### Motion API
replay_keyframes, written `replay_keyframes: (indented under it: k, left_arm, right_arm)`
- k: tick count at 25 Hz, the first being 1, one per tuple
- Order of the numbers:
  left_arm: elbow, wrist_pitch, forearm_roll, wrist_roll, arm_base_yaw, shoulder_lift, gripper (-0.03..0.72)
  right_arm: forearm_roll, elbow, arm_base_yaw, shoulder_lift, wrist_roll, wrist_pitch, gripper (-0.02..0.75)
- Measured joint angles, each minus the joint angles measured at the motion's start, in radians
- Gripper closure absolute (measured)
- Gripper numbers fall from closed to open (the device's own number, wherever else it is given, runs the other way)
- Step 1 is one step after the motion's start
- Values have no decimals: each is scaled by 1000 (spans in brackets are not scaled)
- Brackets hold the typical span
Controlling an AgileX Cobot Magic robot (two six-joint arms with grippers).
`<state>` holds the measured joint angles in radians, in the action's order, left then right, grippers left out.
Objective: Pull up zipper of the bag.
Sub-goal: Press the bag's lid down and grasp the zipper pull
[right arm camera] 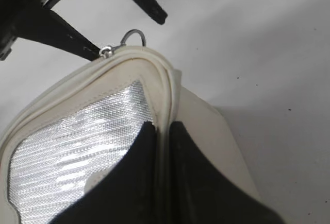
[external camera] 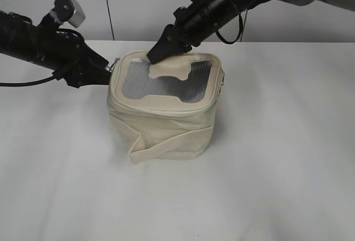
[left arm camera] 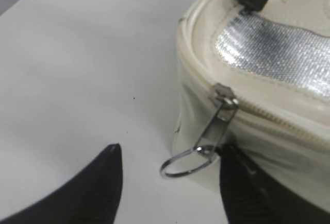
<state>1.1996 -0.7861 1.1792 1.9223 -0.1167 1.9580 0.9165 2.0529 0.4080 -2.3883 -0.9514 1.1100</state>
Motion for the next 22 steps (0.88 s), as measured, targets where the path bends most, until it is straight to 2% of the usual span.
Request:
replay_keyframes:
  k: [2, 6, 7, 10, 13, 19, 22]
  left_arm:
    - [2, 3, -17, 0, -11, 0, 329]
    - [4, 48, -40, 0, -26, 1, 586]
    - [4, 55, -55, 0, -28, 1, 620]
    - [6, 57, -109, -10, -28, -2, 649]
    - [6, 57, -181, -93, -32, -28, 662]
    - [6, -2, -401, -462, -37, -131, 678]
    - [6, -82, -493, -598, -47, -181, 679]
  right_arm:
    - [-1, 0, 0, 0, 0, -1, 682]
    - [0, 0, 0, 0, 2, -2, 683]
    - [-1, 0, 0, 0, 2, -3, 683]
    - [-1, 0, -1, 0, 3, -3, 685]
    - [-1, 0, -1, 0, 20, -6, 685]
    - [-1, 0, -1, 0, 82, -17, 686]
    - [-1, 0, -1, 0, 113, -20, 686]
